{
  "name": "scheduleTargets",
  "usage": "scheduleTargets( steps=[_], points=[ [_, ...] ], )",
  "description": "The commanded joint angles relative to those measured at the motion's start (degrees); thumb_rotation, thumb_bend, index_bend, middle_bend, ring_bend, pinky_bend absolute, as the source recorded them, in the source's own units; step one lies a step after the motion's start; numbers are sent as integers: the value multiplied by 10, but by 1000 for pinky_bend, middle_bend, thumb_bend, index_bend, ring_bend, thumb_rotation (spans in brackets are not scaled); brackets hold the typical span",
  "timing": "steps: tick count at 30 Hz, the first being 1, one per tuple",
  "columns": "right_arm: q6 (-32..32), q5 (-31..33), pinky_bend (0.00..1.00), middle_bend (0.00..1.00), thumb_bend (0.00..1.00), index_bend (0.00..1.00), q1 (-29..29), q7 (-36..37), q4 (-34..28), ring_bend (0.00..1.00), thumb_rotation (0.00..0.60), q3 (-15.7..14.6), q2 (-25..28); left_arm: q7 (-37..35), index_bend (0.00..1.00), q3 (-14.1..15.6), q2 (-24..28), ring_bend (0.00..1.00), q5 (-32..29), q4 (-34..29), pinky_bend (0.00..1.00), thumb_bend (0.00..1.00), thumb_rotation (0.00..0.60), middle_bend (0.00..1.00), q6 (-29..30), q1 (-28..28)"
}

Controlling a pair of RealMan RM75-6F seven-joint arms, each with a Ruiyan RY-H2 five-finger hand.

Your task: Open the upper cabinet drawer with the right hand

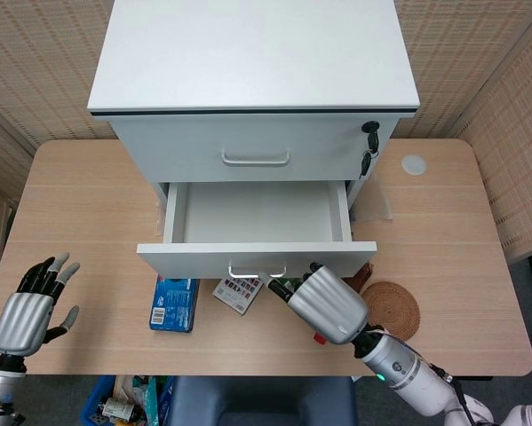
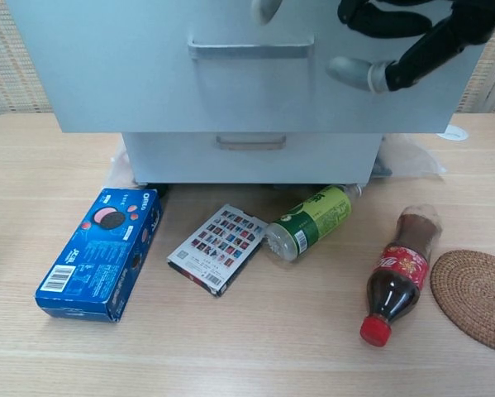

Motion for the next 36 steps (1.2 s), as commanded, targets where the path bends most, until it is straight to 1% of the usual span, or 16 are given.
scheduleTargets(
  steps=[1, 4, 7, 9, 11, 16, 20, 22, 24, 26, 27, 28, 31, 32, 36],
  points=[
    [42, -45, 856, 864, 351, 258, -32, 38, 4, 933, 600, -13, 15, -1, 128, 0, 0, 57, 0, 0, 114, 356, 600, 61, 1, 0],
    [81, -77, 856, 863, 350, 258, -63, 58, 10, 921, 600, -25, 36, -5, 128, -1, 0, 57, -1, 3, 114, 356, 600, 61, 1, 1],
    [136, -116, 856, 863, 350, 259, -103, 88, 24, 910, 600, -40, 60, -7, 128, -1, 0, 57, -3, 5, 114, 356, 600, 61, 0, 0],
    [177, -132, 856, 863, 350, 272, -132, 113, 44, 907, 600, -48, 73, -9, 128, -1, 0, 57, -3, 6, 114, 356, 600, 61, -1, -1],
    [211, -135, 856, 863, 351, 297, -159, 140, 71, 899, 600, -54, 82, -10, 128, -2, -2, 57, -3, 7, 114, 356, 600, 61, -1, -1],
    [259, -104, 856, 833, 351, 317, -212, 200, 141, 865, 600, -65, 85, -9, 128, -1, -6, 57, -2, 9, 114, 356, 600, 61, -5, -3],
    [283, -52, 856, 774, 350, 316, -251, 260, 210, 790, 600, -65, 65, -6, 128, -2, -14, 57, -3, 12, 114, 355, 600, 61, -7, -5],
    [279, -29, 845, 716, 350, 317, -263, 283, 238, 723, 600, -66, 56, -5, 128, -3, -17, 57, -3, 13, 114, 355, 600, 61, -6, -5],
    [268, -1, 789, 641, 351, 317, -274, 300, 267, 642, 600, -67, 48, -3, 128, -3, -20, 57, -4, 16, 114, 356, 600, 61, -4, -5],
    [253, 20, 703, 560, 351, 317, -282, 313, 289, 552, 600, -68, 42, 0, 128, -4, -22, 57, -7, 16, 114, 356, 600, 61, -5, -5],
    [247, 27, 656, 518, 351, 317, -285, 319, 297, 503, 600, -68, 40, 2, 128, -4, -23, 57, -8, 16, 114, 356, 600, 61, -5, -5],
    [242, 35, 587, 460, 351, 308, -288, 325, 303, 433, 600, -68, 38, 2, 128, -4, -23, 57, -9, 16, 114, 356, 600, 61, -5, -4],
    [225, 63, 450, 340, 351, 241, -300, 345, 313, 299, 600, -67, 32, 4, 128, -5, -28, 57, -14, 18, 114, 356, 600, 61, -1, -1],
    [222, 67, 419, 312, 351, 225, -303, 351, 316, 270, 600, -67, 31, 4, 128, -5, -29, 57, -15, 19, 114, 356, 600, 61, 1, 1],
    [209, 78, 391, 276, 351, 221, -312, 369, 329, 239, 600, -67, 26, 4, 128, -4, -33, 57, -18, 22, 114, 355, 600, 61, 7, 7]
  ],
)
